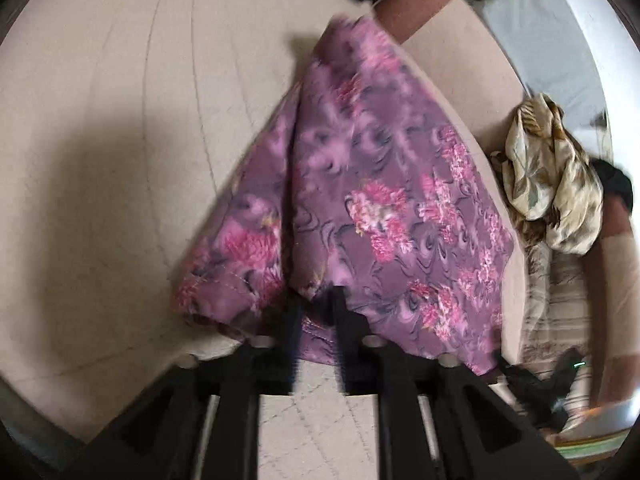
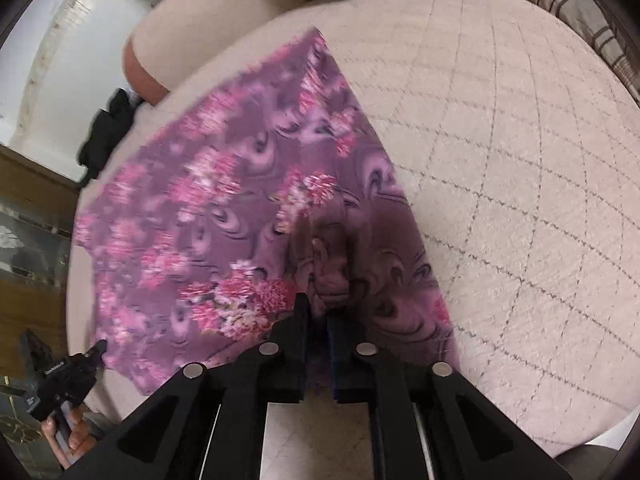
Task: Fold small clothes
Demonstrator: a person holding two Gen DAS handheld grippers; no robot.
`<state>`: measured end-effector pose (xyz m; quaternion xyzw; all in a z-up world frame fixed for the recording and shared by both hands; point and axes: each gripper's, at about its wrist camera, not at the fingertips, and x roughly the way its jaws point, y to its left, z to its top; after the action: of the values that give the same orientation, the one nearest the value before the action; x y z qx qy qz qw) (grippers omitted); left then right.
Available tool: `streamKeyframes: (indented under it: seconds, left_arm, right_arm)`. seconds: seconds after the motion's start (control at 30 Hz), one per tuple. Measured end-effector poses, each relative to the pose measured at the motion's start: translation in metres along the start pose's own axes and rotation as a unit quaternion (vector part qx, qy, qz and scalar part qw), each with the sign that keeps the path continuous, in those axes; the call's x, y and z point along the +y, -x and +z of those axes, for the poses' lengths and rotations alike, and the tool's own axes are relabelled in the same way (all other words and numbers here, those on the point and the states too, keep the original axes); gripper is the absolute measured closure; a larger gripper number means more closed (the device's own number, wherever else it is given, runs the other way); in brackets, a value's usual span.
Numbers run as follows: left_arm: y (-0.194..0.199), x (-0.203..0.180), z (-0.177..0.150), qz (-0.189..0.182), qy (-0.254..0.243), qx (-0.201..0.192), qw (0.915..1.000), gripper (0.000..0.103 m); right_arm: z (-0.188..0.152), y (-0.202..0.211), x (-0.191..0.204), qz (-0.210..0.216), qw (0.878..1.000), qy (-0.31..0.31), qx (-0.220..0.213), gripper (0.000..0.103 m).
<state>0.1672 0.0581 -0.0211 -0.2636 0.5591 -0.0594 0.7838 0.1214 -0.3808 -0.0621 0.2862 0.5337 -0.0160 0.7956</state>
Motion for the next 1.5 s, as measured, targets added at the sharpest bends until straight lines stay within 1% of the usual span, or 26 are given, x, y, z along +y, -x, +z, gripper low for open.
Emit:
streamKeyframes:
  seconds: [0.03, 0.07, 0.1, 0.13, 0.27, 0.37, 0.47, 0.5, 0.57, 0.6, 0.63, 0.67, 0.7, 0.77, 0.8, 0.87, 0.93, 1.03, 1.1, 1.17, 1.23, 1.27, 1.3, 1.37, 1.43, 1.5]
  left_arm:
    - [0.007, -0.005, -0.003, 0.027, -0.02, -0.024, 0.9991, 0.067]
    - [0.013, -0.006, -0.005, 0.045, -0.031, -0.04, 0.9977, 0.057]
    - [0.019, -0.006, -0.007, 0.055, -0.036, -0.053, 0.9964, 0.054]
    - [0.023, -0.004, -0.008, 0.051, -0.035, -0.057, 0.9965, 0.054]
    - [0.029, 0.001, -0.01, 0.018, -0.028, -0.058, 0.9977, 0.054]
    - [0.028, -0.008, -0.011, 0.011, -0.039, -0.065, 0.9971, 0.054]
    - [0.022, -0.004, -0.009, 0.027, -0.028, -0.054, 0.9978, 0.054]
    - [0.024, 0.003, -0.006, 0.019, -0.008, -0.049, 0.9986, 0.054]
    - [0.031, 0.014, -0.001, -0.003, 0.023, -0.055, 0.9982, 0.054]
    - [0.037, 0.023, 0.003, -0.01, 0.044, -0.065, 0.9969, 0.05]
    - [0.041, 0.028, 0.005, -0.004, 0.056, -0.073, 0.9958, 0.046]
    - [0.045, 0.035, 0.007, 0.009, 0.07, -0.085, 0.9939, 0.037]
    - [0.046, 0.039, 0.009, 0.024, 0.078, -0.091, 0.9925, 0.034]
    - [0.042, 0.043, 0.012, 0.039, 0.087, -0.085, 0.9919, 0.034]
    - [0.037, 0.044, 0.013, 0.036, 0.089, -0.076, 0.9925, 0.034]
    - [0.03, 0.038, 0.015, 0.04, 0.075, -0.071, 0.9938, 0.033]
    - [0.022, 0.023, 0.019, 0.062, 0.038, -0.071, 0.9948, 0.033]
    - [0.005, 0.006, 0.016, 0.074, -0.007, -0.054, 0.9958, 0.033]
    - [0.002, -0.003, 0.012, 0.072, -0.029, -0.046, 0.9959, 0.033]
    - [0.001, -0.004, 0.009, 0.044, -0.025, -0.038, 0.998, 0.033]
    - [-0.002, -0.001, 0.01, 0.007, -0.012, -0.023, 0.9996, 0.053]
    - [-0.006, 0.002, 0.011, 0.006, -0.006, -0.011, 0.9999, 0.076]
    - [-0.009, 0.008, 0.013, 0.019, 0.005, -0.005, 0.9998, 0.086]
    - [-0.008, 0.021, 0.016, -0.011, 0.044, 0.001, 0.999, 0.09]
    - [0.0, 0.036, 0.016, -0.071, 0.1, -0.003, 0.9924, 0.092]
    - [0.007, 0.041, 0.012, -0.094, 0.125, -0.014, 0.9876, 0.093]
  right_arm:
    - [-0.001, 0.01, 0.0, 0.002, 1.0, 0.003, -0.014, 0.078]
    - [-0.003, 0.016, -0.001, -0.001, 1.0, 0.003, -0.022, 0.067]
    - [-0.007, 0.021, -0.005, -0.005, 1.0, -0.004, -0.03, 0.062]
    - [-0.01, 0.024, -0.011, 0.001, 0.999, -0.016, -0.03, 0.058]
    - [-0.019, 0.025, -0.026, 0.056, 0.997, -0.052, -0.025, 0.058]
    - [-0.022, 0.018, -0.016, 0.085, 0.995, -0.058, -0.013, 0.058]
    - [-0.024, -0.002, 0.003, 0.068, 0.997, -0.042, 0.006, 0.058]
    - [-0.024, -0.004, 0.005, 0.064, 0.997, -0.038, 0.006, 0.058]
    - [-0.025, 0.003, 0.005, 0.06, 0.997, -0.037, -0.01, 0.058]
    - [-0.024, 0.009, 0.005, 0.055, 0.998, -0.033, -0.022, 0.058]
    - [-0.024, 0.014, 0.006, 0.053, 0.998, -0.027, -0.032, 0.057]
    - [-0.023, 0.019, 0.01, 0.057, 0.997, -0.017, -0.042, 0.055]
    - [-0.023, 0.025, 0.016, 0.063, 0.997, -0.005, -0.053, 0.052]
    - [-0.023, 0.033, 0.03, 0.068, 0.995, 0.025, -0.071, 0.043]
    - [-0.024, 0.037, 0.039, 0.069, 0.994, 0.042, -0.079, 0.042]
    - [-0.024, 0.04, 0.055, 0.085, 0.991, 0.068, -0.084, 0.033]
    - [-0.026, 0.038, 0.073, 0.116, 0.987, 0.089, -0.07, 0.032]
    - [-0.025, 0.031, 0.097, 0.131, 0.984, 0.111, -0.049, 0.031]
    - [-0.019, 0.022, 0.124, 0.141, 0.981, 0.133, -0.025, 0.03]
    - [-0.011, 0.012, 0.148, 0.158, 0.977, 0.146, -0.005, 0.03]
    - [-0.001, -0.002, 0.177, 0.177, 0.971, 0.159, 0.023, 0.03]
    - [0.005, -0.012, 0.193, 0.187, 0.968, 0.164, 0.04, 0.029]
    - [0.01, -0.023, 0.21, 0.199, 0.963, 0.169, 0.06, 0.028]
    - [0.016, -0.042, 0.238, 0.203, 0.959, 0.178, 0.087, 0.028]
    - [0.021, -0.064, 0.267, 0.19, 0.955, 0.196, 0.116, 0.028]
    - [0.023, -0.088, 0.302, 0.163, 0.951, 0.22, 0.141, 0.028]
